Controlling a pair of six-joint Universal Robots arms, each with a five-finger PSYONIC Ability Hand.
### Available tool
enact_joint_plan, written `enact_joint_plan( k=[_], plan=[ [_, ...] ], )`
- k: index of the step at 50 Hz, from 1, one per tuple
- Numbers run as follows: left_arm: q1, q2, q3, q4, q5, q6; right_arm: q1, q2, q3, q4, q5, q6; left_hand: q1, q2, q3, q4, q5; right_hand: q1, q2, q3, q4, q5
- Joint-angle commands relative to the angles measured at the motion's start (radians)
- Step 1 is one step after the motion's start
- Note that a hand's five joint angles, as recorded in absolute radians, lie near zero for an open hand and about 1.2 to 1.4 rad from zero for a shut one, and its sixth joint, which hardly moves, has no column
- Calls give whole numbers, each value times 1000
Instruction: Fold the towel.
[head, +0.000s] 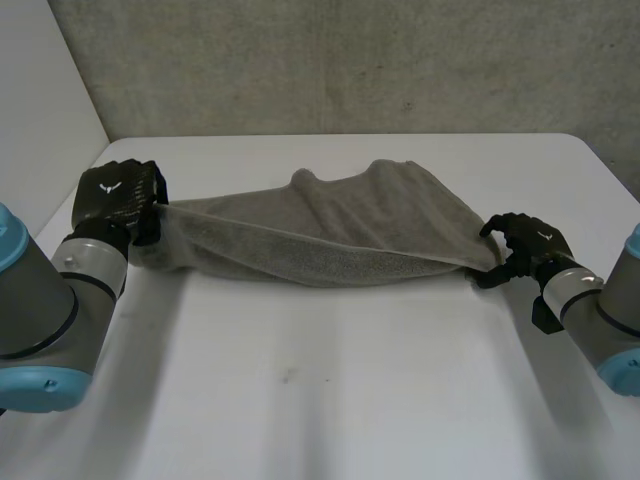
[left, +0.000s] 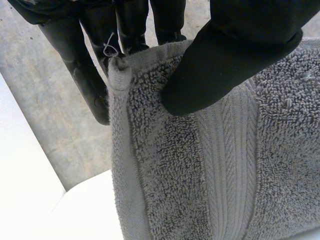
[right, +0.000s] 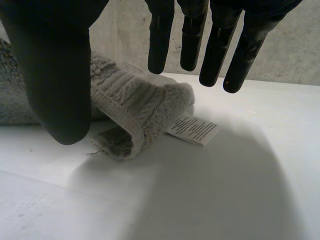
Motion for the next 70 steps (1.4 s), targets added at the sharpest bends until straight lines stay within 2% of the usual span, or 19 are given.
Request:
enact_joint_plan(
  k=[1,4,6,8,13,20,22,25,27,35,39,48,55,60,65,66,67,68,70],
  plan=[
    [-2,0,-6,-4,0,-2,22,70,-85,-7,66,1,190,177,179,179,182,124,131,150,156,153],
    [0,0,-8,-4,0,-2,22,93,-117,-7,75,-2,190,177,179,179,182,277,284,303,309,306],
    [0,0,-8,-5,0,-2,22,96,-134,-11,87,-5,190,177,179,179,182,732,740,758,765,761],
    [1,2,-8,-7,0,1,20,84,-137,-16,116,-5,190,177,179,179,182,926,933,952,958,954],
    [3,12,-9,-36,0,3,8,-23,-137,-46,187,-30,190,177,179,179,182,928,935,953,960,956],
    [-2,86,6,-114,2,3,7,-231,-144,13,63,-153,190,177,179,179,182,928,935,953,960,956],
    [-2,121,12,-131,2,4,8,-322,-187,146,-30,-267,190,177,179,179,182,928,935,953,960,956],
    [-8,206,42,-166,2,9,8,-356,-229,234,-58,-323,190,177,179,179,182,928,935,953,960,956],
    [-11,290,84,-235,3,12,8,-398,-333,437,-72,-421,190,177,179,179,182,928,935,953,960,956],
    [6,384,256,-500,8,22,8,-442,-587,853,-80,-697,190,177,179,179,182,928,935,953,960,956],
    [8,367,296,-581,9,66,10,-435,-626,948,-81,-778,190,177,179,179,182,928,935,953,960,956],
    [8,68,315,-619,2,220,30,-251,-594,1083,-48,-1036,190,177,179,179,182,928,935,953,960,956],
    [8,-153,423,-613,15,228,66,-79,-648,1049,2,-1087,190,177,179,179,182,928,935,953,960,956],
    [6,-264,539,-521,38,233,119,21,-758,877,37,-1067,190,177,179,179,182,928,935,953,960,956],
    [5,-272,646,-218,136,256,149,12,-832,386,113,-932,190,177,179,179,182,928,935,953,960,956],
    [5,-271,646,-217,137,256,149,12,-832,385,114,-932,190,177,179,179,182,928,935,953,960,956],
    [5,-240,649,-90,147,250,149,-22,-826,252,129,-891,190,177,179,179,182,928,935,953,960,956],
    [5,-239,649,-88,147,250,149,-63,-803,125,138,-849,190,177,179,179,182,928,935,953,960,956],
    [3,-167,631,165,144,239,151,-104,-765,11,146,-813,190,177,179,179,182,928,935,953,960,956]
  ],
)
